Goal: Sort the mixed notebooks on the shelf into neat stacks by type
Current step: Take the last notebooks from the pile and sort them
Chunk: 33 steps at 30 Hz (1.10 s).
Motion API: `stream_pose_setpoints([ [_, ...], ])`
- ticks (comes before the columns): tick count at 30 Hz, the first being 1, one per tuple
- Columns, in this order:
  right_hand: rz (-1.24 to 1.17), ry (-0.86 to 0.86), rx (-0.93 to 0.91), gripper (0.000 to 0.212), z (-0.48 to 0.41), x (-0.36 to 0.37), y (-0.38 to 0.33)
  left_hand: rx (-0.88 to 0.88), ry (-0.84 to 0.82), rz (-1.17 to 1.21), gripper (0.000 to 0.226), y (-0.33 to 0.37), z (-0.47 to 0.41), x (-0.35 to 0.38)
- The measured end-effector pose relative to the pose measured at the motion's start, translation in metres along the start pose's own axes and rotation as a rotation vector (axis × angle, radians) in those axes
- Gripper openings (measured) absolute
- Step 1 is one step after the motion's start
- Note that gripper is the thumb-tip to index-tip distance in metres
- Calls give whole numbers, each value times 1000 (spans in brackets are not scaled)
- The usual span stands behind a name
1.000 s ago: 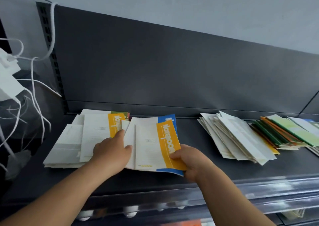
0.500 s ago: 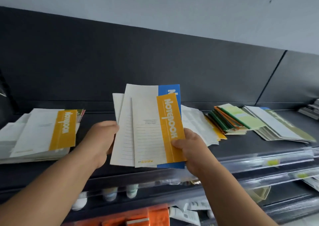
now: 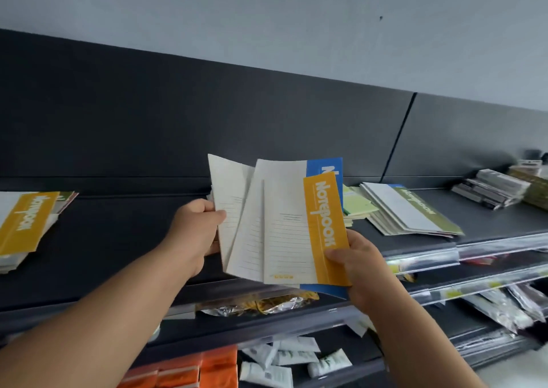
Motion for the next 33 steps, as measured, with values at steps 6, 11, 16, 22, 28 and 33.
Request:
stream_pose_setpoints([
  [6,-119,117,22,30,-16,-40,-1,26,38,-68,12,14,-32,20],
  [11,-137,156,39,30,-29,-49,-3,-26,21,-71,14,10,-72,35],
  [16,-148,158,29,31,-54,-42,-15,-89,-7,-172,4,0,-107,34],
  [22,-159,65,12,30,-88,0,-34,235,36,-488,21,21,-118,25],
  [28,-171,-34,58,28,-115,54,-44,-44,-330,-164,22,27,-104,25],
  [33,-74,-90,57,23,-126,86,-43,122,-177,-189,19,28,-114,2],
])
Point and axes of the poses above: each hand's wrist, its own z-axis away from the middle knuckle, its own x-axis out of the palm, y = z × x, the point moved 3 cm from there along -z, towards the middle knuckle, and after that the axes turned 1 degree about z, right-handed, at the moved point
